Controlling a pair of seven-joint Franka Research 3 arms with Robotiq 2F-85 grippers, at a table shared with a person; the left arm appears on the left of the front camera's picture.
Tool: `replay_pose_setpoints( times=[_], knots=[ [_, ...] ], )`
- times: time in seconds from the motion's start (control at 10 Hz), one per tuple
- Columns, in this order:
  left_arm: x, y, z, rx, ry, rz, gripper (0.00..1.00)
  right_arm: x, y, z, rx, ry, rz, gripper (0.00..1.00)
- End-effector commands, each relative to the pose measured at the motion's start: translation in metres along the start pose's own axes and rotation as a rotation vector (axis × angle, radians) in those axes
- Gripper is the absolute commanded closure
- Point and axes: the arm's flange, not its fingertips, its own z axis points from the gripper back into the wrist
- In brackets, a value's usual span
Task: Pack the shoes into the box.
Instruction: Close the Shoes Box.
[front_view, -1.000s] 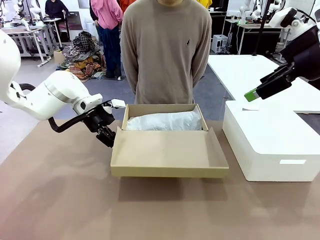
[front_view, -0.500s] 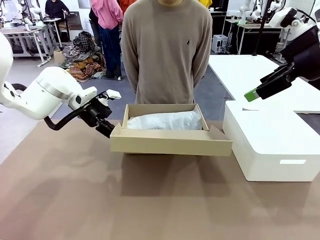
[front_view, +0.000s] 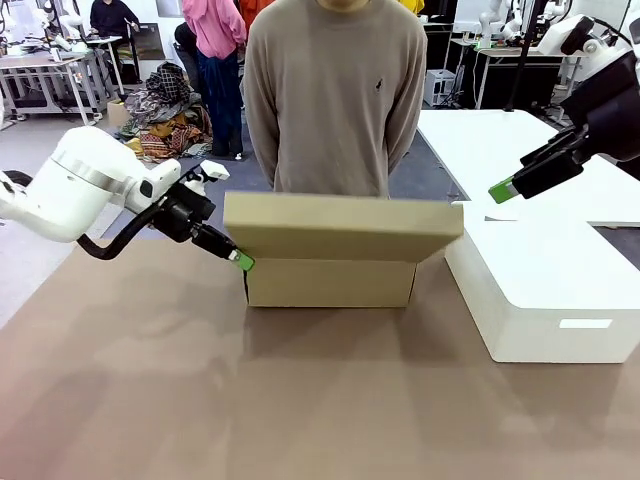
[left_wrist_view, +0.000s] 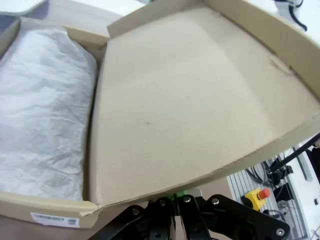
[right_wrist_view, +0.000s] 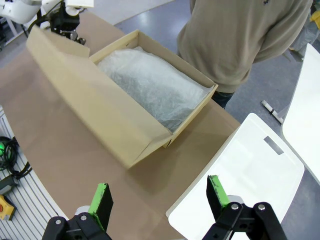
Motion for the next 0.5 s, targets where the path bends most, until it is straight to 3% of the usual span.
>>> replay_pose_setpoints(
  times=[0.0, 0.4],
  knots=[
    [0.005, -0.008, 0.005, 0.069, -0.066, -0.023, 1.00, 0.000, 0.000, 0.000, 0.009, -0.005, 0.000, 0.00],
    [0.023, -0.003, 0.026, 0.346, -0.099, -0.083, 1.00, 0.000, 0.000, 0.000, 0.009, -0.005, 0.000, 0.00]
  ],
)
